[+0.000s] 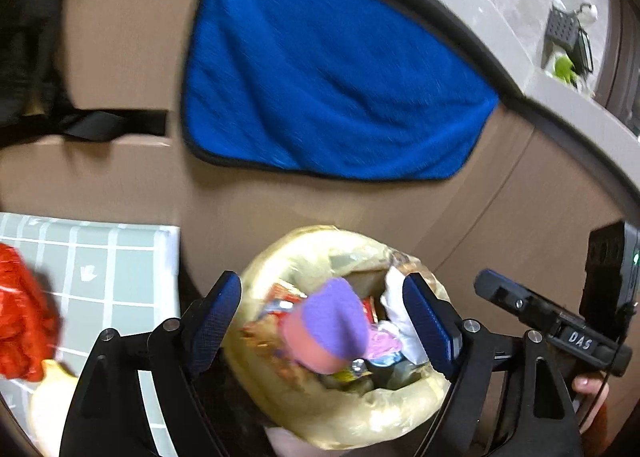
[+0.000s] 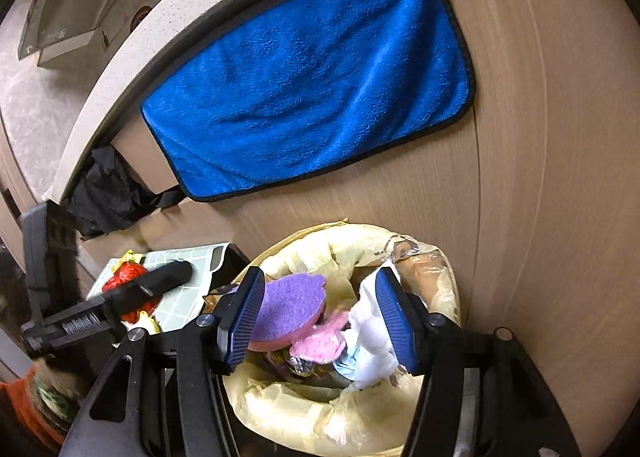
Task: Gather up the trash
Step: 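Move both tools back over the table toward the remaining trash, then lower the left tool onto the yellow Nabati wafer wrapper and close it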
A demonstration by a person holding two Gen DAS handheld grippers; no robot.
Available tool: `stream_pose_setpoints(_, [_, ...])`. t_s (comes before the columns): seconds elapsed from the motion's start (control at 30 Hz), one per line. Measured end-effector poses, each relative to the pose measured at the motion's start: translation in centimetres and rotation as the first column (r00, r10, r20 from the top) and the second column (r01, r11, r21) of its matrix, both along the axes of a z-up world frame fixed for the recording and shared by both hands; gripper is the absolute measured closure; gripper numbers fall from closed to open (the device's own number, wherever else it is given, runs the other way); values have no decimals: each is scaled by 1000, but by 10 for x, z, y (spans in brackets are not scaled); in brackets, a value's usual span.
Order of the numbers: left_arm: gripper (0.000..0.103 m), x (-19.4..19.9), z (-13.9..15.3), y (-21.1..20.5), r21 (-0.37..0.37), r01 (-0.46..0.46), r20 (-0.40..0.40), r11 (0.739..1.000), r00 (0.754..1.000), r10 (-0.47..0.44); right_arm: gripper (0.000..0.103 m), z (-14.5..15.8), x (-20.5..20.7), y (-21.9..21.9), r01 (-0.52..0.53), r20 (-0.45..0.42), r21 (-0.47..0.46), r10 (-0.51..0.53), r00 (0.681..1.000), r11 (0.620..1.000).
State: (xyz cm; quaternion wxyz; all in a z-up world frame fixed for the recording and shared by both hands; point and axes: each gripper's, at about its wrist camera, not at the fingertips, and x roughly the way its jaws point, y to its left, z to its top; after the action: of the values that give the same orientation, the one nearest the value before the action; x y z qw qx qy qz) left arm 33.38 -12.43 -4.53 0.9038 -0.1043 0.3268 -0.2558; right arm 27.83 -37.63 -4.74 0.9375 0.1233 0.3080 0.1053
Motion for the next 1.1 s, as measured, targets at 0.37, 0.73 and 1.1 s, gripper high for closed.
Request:
stream_pose_setpoints(0.37, [20,-27,12,102,12,-195,33,981,980,195,48,0,-10,21,-8,7,-29,8,1000,1000])
stream_pose_setpoints(0.73, [20,-54,9,214,-35,-389,44,921,920,390,49,1,-8,92,-161,9,-40,162,987,986])
stream_pose_setpoints(1.1, [20,-67,-19,283,-33,-464,-25,885,886,463,49,-11,4,176,-289,-30,-36,288,957,957])
